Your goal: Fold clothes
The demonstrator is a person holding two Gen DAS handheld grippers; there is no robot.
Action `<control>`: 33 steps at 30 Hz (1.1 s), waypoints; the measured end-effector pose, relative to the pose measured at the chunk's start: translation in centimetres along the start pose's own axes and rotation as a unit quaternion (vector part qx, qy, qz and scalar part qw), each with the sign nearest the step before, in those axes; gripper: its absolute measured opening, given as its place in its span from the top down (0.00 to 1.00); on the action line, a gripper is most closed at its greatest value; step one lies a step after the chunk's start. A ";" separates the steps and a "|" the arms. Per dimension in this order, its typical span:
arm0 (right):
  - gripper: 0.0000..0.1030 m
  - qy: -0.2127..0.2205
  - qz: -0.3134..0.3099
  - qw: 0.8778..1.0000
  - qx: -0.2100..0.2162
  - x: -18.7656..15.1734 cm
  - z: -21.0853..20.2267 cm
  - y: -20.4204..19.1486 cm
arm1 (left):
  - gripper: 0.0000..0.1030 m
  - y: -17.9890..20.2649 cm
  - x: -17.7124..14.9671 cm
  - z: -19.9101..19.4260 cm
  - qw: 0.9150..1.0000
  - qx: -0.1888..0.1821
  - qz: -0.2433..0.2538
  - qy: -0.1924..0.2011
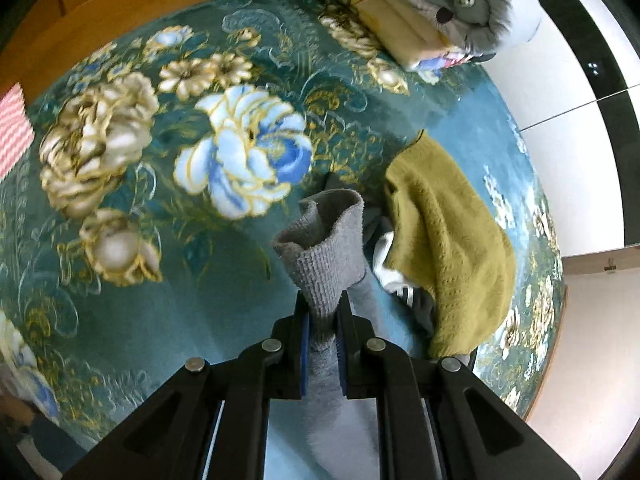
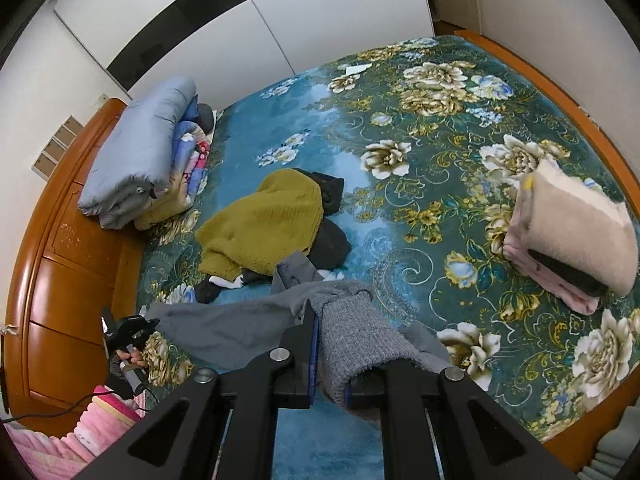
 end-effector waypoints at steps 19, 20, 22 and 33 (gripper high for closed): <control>0.90 -0.007 0.176 0.984 -0.033 1.5 7.0 19.0 | 0.89 14.1 -2.3 1.3 0.993 -0.004 0.121 0.010; 0.90 0.000 0.193 0.980 -0.040 1.9 7.6 20.7 | 0.89 15.5 -2.1 1.7 0.990 -0.004 0.137 0.011; 0.90 0.003 0.224 0.973 -0.053 2.4 9.2 23.8 | 0.89 17.6 -2.0 3.0 0.986 0.005 0.165 0.005; 0.61 -0.085 0.330 0.938 -0.066 -0.5 19.3 31.2 | 0.89 24.0 -3.4 12.2 0.973 0.045 0.219 -0.058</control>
Point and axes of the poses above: each gripper's, at about its wrist camera, not at the fingertips, and z roughly the way its jaws point, y to its right, x to its top, the point moved 5 cm from there along z, roughly the way its jaws point, and after that the axes turned 6 degrees about -y, right-handed, at the moved point
